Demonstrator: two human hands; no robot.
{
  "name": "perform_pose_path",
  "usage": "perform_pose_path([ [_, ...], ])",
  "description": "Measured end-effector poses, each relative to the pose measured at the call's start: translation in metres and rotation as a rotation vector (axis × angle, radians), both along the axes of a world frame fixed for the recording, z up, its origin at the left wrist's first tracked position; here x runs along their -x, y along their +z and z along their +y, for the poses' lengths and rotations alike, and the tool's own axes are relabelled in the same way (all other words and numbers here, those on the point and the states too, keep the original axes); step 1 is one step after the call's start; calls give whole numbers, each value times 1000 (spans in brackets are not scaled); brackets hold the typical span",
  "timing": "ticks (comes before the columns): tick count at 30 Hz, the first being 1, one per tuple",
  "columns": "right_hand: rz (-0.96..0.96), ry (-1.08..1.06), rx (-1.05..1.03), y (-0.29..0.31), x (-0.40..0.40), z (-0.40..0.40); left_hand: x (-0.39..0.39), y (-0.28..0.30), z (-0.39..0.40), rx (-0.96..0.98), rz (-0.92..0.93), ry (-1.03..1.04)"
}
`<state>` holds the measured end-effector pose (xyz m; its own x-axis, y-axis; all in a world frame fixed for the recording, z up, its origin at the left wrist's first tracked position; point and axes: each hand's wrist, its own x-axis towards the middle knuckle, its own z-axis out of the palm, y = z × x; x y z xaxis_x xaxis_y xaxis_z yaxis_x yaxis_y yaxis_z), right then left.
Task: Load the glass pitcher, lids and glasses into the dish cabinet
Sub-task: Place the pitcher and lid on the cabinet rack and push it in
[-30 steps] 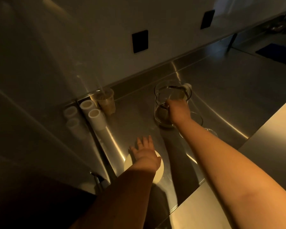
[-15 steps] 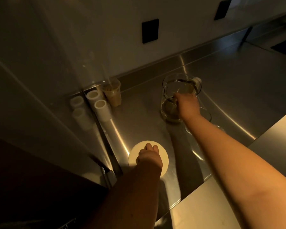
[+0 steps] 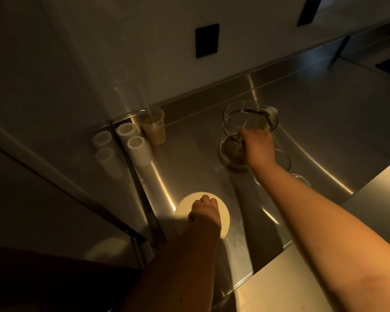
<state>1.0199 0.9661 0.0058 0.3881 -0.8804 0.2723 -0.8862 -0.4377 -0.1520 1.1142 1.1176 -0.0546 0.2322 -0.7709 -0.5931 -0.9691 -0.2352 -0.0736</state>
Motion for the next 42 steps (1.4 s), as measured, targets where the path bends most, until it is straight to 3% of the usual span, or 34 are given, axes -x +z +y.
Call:
perform_pose_path([
  [10,82,163,10,1,1,8,1,9,-5,209,-38,11],
  [23,41,397,-16,2,-26,57,6,5,-1,213,-71,-11],
  [32,117,502,-61,18,6,27,10,7,-2,198,-65,-57],
  [42,157,571,-100,19,-8,37,12,9,-2,138,-65,-82],
])
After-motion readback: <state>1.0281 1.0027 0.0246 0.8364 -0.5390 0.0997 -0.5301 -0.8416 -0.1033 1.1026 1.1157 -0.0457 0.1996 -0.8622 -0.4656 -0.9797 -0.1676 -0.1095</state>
